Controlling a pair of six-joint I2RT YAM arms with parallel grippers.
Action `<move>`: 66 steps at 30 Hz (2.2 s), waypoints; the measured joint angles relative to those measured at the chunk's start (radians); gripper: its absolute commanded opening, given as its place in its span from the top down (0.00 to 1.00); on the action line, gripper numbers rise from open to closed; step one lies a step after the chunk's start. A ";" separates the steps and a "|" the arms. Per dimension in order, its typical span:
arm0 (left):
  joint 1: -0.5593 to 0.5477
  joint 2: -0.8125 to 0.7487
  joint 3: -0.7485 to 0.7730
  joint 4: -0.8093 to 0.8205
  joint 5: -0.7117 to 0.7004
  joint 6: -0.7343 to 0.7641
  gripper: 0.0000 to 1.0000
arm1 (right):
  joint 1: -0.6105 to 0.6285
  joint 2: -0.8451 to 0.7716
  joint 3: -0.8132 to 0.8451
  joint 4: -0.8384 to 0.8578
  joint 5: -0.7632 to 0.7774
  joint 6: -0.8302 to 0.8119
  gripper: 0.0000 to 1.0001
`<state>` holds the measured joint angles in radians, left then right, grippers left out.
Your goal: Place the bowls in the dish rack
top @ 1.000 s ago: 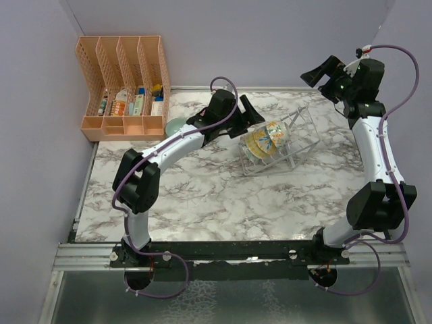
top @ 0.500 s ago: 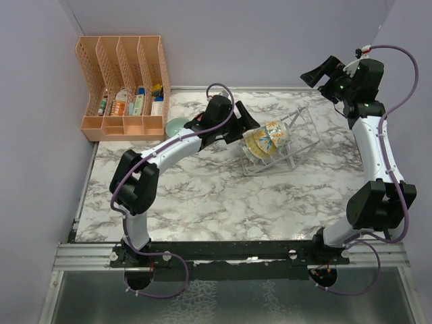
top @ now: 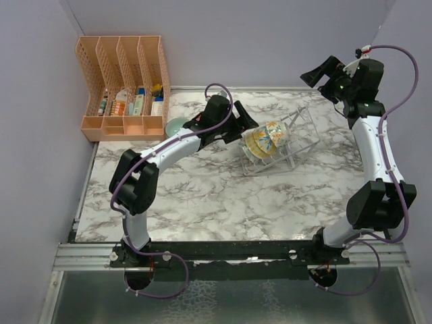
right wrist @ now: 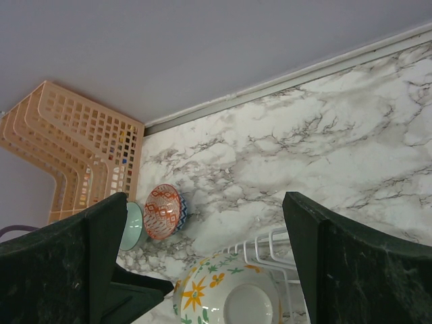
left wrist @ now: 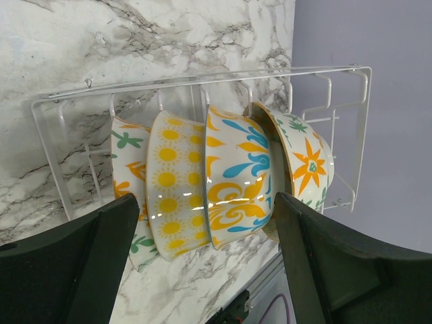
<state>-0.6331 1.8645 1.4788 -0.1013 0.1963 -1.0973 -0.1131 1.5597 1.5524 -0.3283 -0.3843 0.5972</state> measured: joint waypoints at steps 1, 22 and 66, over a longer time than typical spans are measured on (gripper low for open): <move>0.000 0.000 0.000 0.000 0.000 0.000 0.15 | 0.000 0.000 0.000 0.000 0.000 0.000 0.02; -0.024 0.036 0.081 -0.048 0.008 0.010 0.15 | 0.000 0.000 0.000 0.000 0.000 0.000 0.02; -0.026 0.079 0.145 -0.135 -0.006 0.097 0.15 | 0.000 0.000 0.000 0.000 -0.003 0.000 0.02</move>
<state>-0.6590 1.9430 1.6241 -0.2367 0.1902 -1.0000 -0.1131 1.5597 1.5524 -0.3279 -0.3874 0.5976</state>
